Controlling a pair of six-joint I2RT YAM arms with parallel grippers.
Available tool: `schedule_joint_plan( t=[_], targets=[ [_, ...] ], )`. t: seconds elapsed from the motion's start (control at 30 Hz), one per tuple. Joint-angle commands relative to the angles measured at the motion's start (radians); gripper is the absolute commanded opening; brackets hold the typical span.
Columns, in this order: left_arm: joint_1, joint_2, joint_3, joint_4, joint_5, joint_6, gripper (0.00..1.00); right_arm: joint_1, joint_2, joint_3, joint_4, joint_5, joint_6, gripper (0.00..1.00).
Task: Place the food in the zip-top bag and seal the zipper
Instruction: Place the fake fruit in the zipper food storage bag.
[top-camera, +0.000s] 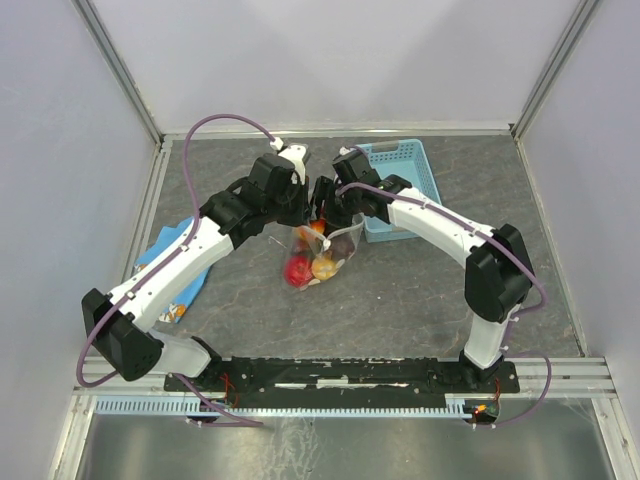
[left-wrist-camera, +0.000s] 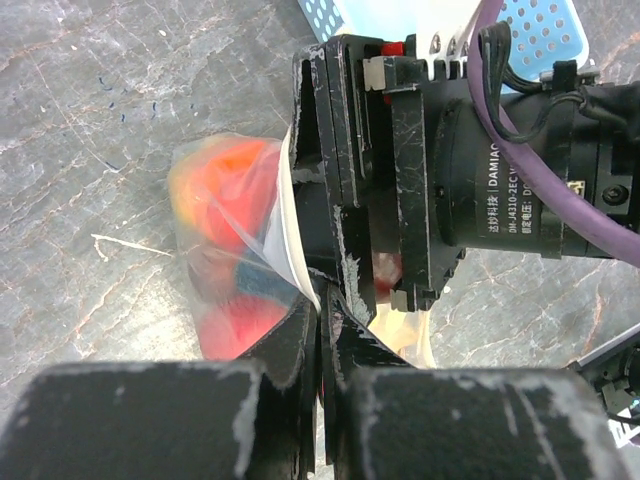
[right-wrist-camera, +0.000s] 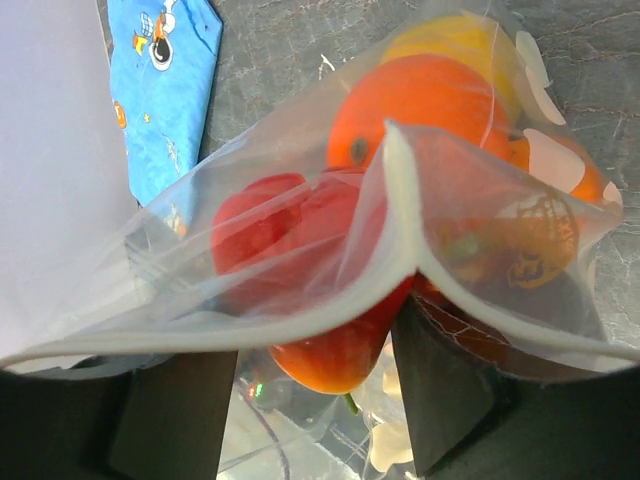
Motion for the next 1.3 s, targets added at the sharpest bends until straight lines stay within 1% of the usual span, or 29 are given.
schedule_joint_plan(
  t=[0.0,0.03,0.17,0.3,0.47,0.67,0.73,0.87,1.03,1.13,1.27],
  targets=[
    [-0.016,-0.021,0.008,0.02,-0.002,-0.028,0.03,0.007,-0.077,0.038,0.062,0.013,-0.036,0.71],
    [-0.016,-0.022,0.008,0.015,-0.019,-0.026,0.03,0.008,-0.089,0.04,0.045,0.012,-0.06,0.76],
    [-0.014,-0.032,0.008,-0.006,-0.085,-0.015,0.03,0.008,-0.138,0.048,-0.018,-0.019,-0.147,0.82],
    [-0.014,-0.044,0.001,-0.01,-0.117,-0.01,0.03,0.007,-0.172,0.057,-0.084,-0.06,-0.225,0.85],
    [-0.015,-0.055,-0.01,-0.006,-0.125,0.009,0.03,-0.034,-0.224,0.058,-0.141,-0.035,-0.37,0.85],
    [-0.014,-0.065,-0.02,-0.002,-0.121,0.035,0.03,-0.126,-0.237,0.078,-0.118,-0.062,-0.49,0.78],
    [-0.014,-0.069,-0.024,0.001,-0.117,0.044,0.03,-0.138,-0.222,0.102,-0.122,-0.062,-0.546,0.75],
    [-0.015,-0.08,-0.04,0.012,-0.099,0.058,0.03,-0.144,-0.164,0.133,-0.116,-0.009,-0.619,0.7],
    [-0.014,-0.088,-0.048,0.022,-0.087,0.069,0.03,-0.143,-0.077,0.161,-0.116,-0.03,-0.632,0.61],
    [-0.014,-0.087,-0.043,0.022,-0.086,0.072,0.03,-0.143,-0.064,0.147,-0.103,-0.06,-0.63,0.56],
    [-0.014,-0.086,-0.044,0.029,-0.083,0.076,0.03,-0.143,-0.066,0.125,-0.106,-0.051,-0.649,0.5]
  ],
)
